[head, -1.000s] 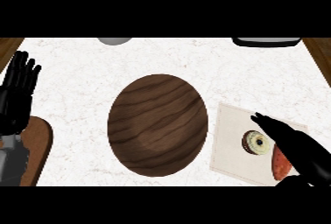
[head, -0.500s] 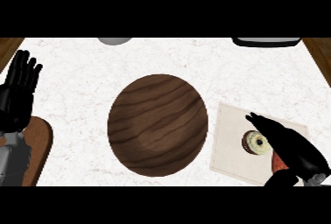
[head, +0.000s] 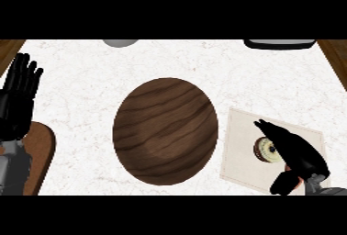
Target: Pick the cupcake from the placemat and place it in the bowl
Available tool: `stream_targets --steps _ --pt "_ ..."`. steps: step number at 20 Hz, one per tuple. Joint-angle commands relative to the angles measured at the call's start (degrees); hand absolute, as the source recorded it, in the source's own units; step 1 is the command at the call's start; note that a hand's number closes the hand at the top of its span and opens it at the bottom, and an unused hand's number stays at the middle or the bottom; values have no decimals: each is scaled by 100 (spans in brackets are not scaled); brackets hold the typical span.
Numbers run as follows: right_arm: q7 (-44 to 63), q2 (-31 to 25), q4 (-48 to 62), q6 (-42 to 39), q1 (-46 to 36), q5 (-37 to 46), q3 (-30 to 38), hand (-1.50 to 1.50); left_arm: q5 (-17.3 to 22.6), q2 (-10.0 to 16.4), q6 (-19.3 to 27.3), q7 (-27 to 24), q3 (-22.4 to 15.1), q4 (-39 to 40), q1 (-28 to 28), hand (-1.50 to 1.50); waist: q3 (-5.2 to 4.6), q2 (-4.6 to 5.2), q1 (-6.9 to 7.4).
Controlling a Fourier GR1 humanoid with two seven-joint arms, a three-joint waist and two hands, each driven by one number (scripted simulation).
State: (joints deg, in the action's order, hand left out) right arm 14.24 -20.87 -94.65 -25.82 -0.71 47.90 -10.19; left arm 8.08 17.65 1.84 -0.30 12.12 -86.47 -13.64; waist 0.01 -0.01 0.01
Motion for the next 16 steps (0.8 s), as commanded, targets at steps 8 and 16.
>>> stream_targets --steps 8,16 --pt "-733 176 403 664 -129 558 98 150 -39 -15 -62 26 131 185 -202 0 0 -3 -7" --pt "-1180 198 817 813 -509 742 373 150 -98 -156 -211 -371 127 145 171 0 -1 -1 10"
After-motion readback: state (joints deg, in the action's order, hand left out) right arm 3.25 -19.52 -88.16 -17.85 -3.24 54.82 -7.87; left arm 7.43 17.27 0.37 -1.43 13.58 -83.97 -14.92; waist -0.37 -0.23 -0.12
